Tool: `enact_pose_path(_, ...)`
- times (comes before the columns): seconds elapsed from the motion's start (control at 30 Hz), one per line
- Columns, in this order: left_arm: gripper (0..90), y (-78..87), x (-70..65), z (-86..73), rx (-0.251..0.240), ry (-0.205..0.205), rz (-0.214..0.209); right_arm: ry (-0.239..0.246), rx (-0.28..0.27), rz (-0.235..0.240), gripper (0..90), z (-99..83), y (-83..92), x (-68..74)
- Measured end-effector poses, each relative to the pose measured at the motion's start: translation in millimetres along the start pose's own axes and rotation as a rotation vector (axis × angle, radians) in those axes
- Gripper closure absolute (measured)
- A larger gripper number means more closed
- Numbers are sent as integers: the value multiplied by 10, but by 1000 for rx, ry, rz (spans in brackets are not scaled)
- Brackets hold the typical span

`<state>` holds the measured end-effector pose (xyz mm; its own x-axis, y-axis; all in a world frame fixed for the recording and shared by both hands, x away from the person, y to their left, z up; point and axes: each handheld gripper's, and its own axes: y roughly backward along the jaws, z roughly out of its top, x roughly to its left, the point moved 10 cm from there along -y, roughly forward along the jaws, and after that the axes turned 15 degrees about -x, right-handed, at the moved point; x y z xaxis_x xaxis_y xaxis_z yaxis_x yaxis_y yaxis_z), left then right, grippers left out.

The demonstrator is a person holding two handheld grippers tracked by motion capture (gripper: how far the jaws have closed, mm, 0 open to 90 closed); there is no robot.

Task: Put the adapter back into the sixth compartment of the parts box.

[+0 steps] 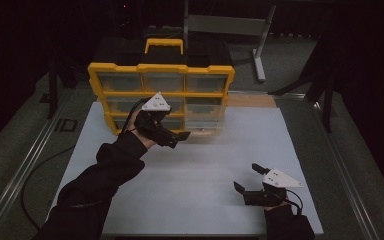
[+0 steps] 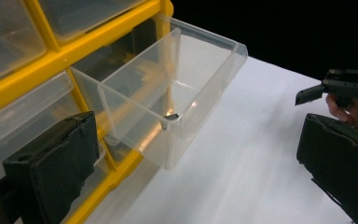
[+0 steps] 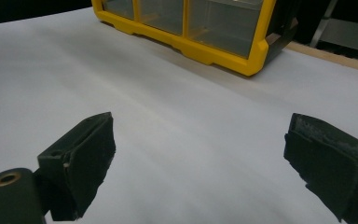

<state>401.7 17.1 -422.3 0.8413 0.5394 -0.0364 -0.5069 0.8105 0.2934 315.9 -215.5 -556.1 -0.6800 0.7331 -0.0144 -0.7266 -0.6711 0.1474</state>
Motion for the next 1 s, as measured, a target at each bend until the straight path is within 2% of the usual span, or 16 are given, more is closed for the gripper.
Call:
enact_pose_path(0.5,3,164,-22,-248,19,-11,-5,0,-3,1,84,7,0,3)
enact_pose_path(1.0,3,290,-36,-492,23,1,-8,0,-5,1,84,11,0,6)
